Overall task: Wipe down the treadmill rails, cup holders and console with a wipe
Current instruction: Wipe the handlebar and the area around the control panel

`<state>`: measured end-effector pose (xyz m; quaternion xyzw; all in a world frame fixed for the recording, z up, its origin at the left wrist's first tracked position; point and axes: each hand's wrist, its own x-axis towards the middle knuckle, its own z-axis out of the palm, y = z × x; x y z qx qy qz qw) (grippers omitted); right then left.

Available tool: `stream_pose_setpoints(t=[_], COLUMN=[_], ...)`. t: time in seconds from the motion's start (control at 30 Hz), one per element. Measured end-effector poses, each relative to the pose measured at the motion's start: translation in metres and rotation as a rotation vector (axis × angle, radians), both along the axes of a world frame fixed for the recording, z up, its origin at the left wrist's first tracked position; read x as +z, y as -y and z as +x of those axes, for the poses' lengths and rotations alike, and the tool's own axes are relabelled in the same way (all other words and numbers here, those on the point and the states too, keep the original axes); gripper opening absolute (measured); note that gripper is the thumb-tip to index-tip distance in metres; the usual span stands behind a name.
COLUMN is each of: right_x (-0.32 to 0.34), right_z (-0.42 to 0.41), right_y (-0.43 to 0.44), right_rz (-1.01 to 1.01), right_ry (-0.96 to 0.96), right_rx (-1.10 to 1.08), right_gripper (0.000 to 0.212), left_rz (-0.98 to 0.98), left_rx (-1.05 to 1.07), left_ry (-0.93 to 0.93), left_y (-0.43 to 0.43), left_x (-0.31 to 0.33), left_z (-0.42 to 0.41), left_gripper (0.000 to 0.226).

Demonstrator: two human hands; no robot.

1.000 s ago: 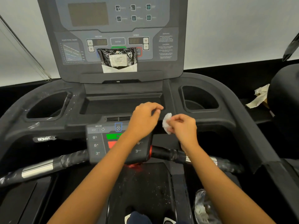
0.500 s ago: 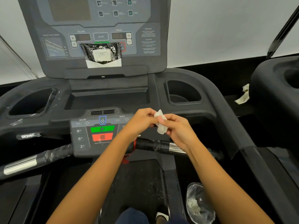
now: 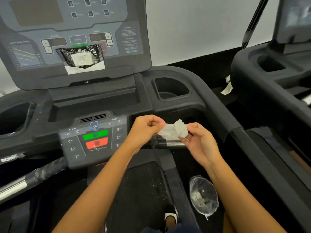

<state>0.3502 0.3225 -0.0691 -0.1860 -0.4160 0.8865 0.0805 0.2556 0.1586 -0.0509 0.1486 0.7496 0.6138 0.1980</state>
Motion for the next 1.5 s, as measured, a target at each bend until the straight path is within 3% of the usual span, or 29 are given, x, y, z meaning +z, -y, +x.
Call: stream_pose_setpoints(t=[0.1, 0.23, 0.33, 0.43, 0.5, 0.57, 0.63, 0.73, 0.83, 1.0, 1.13, 1.3, 1.4, 1.5], right_x=[-0.012, -0.022, -0.032, -0.037, -0.03, -0.022, -0.029, -0.065, -0.077, -0.083, -0.101, -0.102, -0.067, -0.048], right_z=[0.017, 0.036, 0.049, 0.055, 0.056, 0.052, 0.039, 0.02, 0.005, -0.029, 0.004, 0.008, -0.03, -0.062], right_y=[0.008, 0.023, 0.029, 0.02, 0.007, -0.007, -0.018, -0.015, -0.015, -0.049, -0.034, -0.039, -0.057, -0.07], right_rz=[-0.192, -0.225, -0.152, 0.121, 0.513, 0.842, 1.145, 1.565, 1.552, 1.826, 1.779, 1.817, 1.884, 1.633], right_ry=[-0.019, 0.047, 0.124, 0.319, 0.404, 0.334, 0.265, 0.316, 0.327, 0.52, 0.442, 0.398, 0.492, 0.643], right_rx=[0.04, 0.164, 0.219, -0.105, -0.458, -0.631, -0.526, -0.214, -0.218, 0.05, -0.066, -0.03, 0.28, 0.785], right_gripper=[0.012, 0.048, 0.044, 0.026, 0.02, 0.016, 0.014, 0.014, 0.027, 0.055, 0.064, 0.061, 0.069, 0.085], left_rz=[-0.007, -0.087, -0.139, -0.162, -0.187, -0.224, -0.313, -0.515, -0.721, -0.956, -0.962, -0.997, -1.005, -1.002], left_rx=[-0.029, -0.114, -0.17, -0.119, -0.033, 0.02, -0.008, -0.11, -0.185, -0.22, -0.208, -0.204, -0.214, -0.222], left_ry=[-0.037, -0.143, -0.21, -0.235, -0.251, -0.291, -0.377, -0.595, -0.647, -0.593, -0.612, -0.633, -0.624, -0.606], left_y=[-0.009, -0.024, -0.032, -0.035, -0.033, -0.033, -0.039, -0.061, -0.082, -0.092, -0.091, -0.091, -0.092, -0.089], left_x=[-0.008, -0.021, -0.029, -0.036, -0.039, -0.044, -0.049, -0.054, -0.057, -0.069, -0.072, -0.074, -0.075, -0.076], left_z=[0.013, 0.033, 0.04, 0.037, 0.032, 0.025, 0.02, 0.014, 0.011, 0.009, 0.008, 0.01, 0.008, 0.004], left_gripper=[0.014, 0.012, 0.007, 0.007, 0.008, 0.01, 0.01, 0.015, 0.026, 0.046, 0.05, 0.05, 0.05, 0.049])
